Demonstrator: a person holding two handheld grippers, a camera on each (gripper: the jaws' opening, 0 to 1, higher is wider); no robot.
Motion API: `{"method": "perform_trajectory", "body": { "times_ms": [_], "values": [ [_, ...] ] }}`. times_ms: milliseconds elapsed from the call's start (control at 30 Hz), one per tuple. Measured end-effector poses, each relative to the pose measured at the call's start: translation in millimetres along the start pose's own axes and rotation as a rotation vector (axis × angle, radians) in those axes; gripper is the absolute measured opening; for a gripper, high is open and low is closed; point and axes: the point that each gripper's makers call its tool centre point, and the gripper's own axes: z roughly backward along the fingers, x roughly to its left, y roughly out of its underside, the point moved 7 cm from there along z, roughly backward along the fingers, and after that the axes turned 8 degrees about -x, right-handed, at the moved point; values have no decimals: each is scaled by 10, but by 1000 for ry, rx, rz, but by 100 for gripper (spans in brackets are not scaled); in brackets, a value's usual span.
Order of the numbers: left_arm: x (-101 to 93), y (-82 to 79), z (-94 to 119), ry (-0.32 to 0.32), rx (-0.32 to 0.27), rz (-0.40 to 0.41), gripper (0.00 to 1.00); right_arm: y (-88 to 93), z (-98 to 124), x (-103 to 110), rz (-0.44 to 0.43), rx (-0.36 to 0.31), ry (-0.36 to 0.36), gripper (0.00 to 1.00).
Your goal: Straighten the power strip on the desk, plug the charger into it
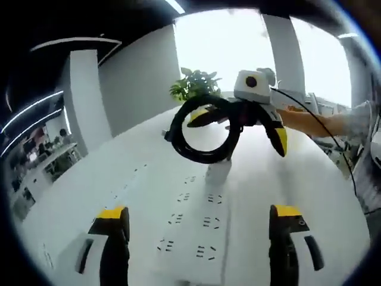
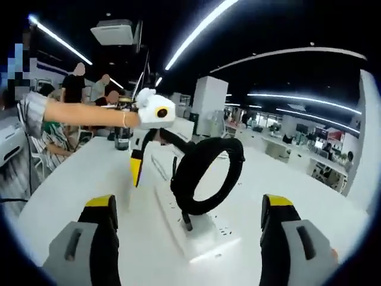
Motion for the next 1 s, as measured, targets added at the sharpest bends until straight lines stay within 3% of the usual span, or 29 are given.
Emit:
{"method": "perform_trajectory", "body": {
  "times_ms": [100, 233, 367, 433, 600, 733, 933, 1000],
  "values": [
    [-41, -16, 50, -33, -76, 8, 99, 29, 32, 48, -32, -24, 13, 100],
    [-80, -12, 148, -126, -208, -9, 99, 146, 76, 89, -33, -53, 93, 100],
    [-90, 111, 227, -264, -254, -37, 99, 299, 122, 80, -11, -37, 152, 98],
    [-78, 227, 264, -337, -216, -73, 99, 357, 150, 64, -33, -42, 173, 96],
    [-163, 561, 301, -448, -61, -11, 99, 491, 190, -10, -55, -37, 227, 93],
    [-195, 572, 306, -464, -106, 42, 99, 661, 168, 15, -58, 35, 222, 88],
    [-211, 647, 300, -485, -59, 120, 99, 774, 117, 60, -71, 76, 206, 87],
    [-233, 703, 303, -488, -36, 158, 94, 805, 104, 59, -72, 85, 201, 86]
  ]
}}
